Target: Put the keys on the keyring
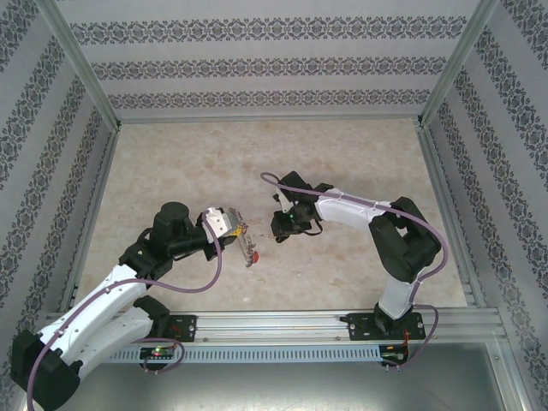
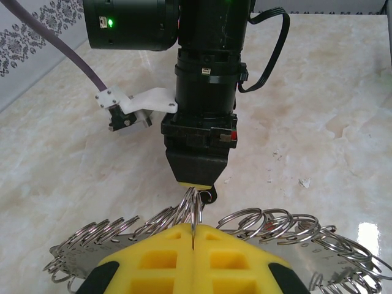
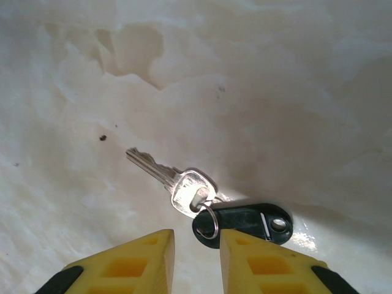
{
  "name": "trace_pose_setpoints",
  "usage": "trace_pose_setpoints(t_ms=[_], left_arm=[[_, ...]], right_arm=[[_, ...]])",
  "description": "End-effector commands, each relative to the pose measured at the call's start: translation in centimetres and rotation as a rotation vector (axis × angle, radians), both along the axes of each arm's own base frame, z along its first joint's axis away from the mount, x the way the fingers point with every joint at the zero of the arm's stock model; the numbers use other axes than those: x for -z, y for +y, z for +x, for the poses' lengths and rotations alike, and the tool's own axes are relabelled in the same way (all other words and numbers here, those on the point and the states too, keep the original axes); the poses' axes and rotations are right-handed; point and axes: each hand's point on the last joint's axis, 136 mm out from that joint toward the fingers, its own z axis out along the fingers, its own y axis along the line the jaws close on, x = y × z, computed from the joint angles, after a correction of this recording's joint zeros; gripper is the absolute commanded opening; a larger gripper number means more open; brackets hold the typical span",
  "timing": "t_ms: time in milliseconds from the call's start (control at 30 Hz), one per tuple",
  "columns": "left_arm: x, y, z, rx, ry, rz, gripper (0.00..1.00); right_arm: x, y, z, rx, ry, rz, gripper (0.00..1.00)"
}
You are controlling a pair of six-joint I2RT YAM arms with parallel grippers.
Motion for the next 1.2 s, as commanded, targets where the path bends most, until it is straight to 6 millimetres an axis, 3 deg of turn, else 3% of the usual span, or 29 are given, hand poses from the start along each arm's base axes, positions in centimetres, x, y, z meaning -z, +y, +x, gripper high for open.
trace_pose_setpoints(t_ms=[0,400,633,1167], left_arm=[[-1.6,-0.5,0.0,0.017,-0.056,-0.039,0.00],[-1.9,-0.3,-0.3,0.019,-0.063,-0.033,0.00],[-1.9,-0.3,-0.4,0.022,-0.060,-0.034,0.00],[-2.2,0.0,-0.7,0.013,-0.083,-0.050,0.00]], right_arm=[[0.6,0.3,-0.5,0.000,0.034,-0.032,0.26],[1.9,1.0,-0.6,-0.021,0.045,-0.066,0.23],[0.5,0.5,0.2,0.015,-0.036,-0.086,0.25],[3.0,1.4,-1.1,0.008,0.009,-0.129,0.23]])
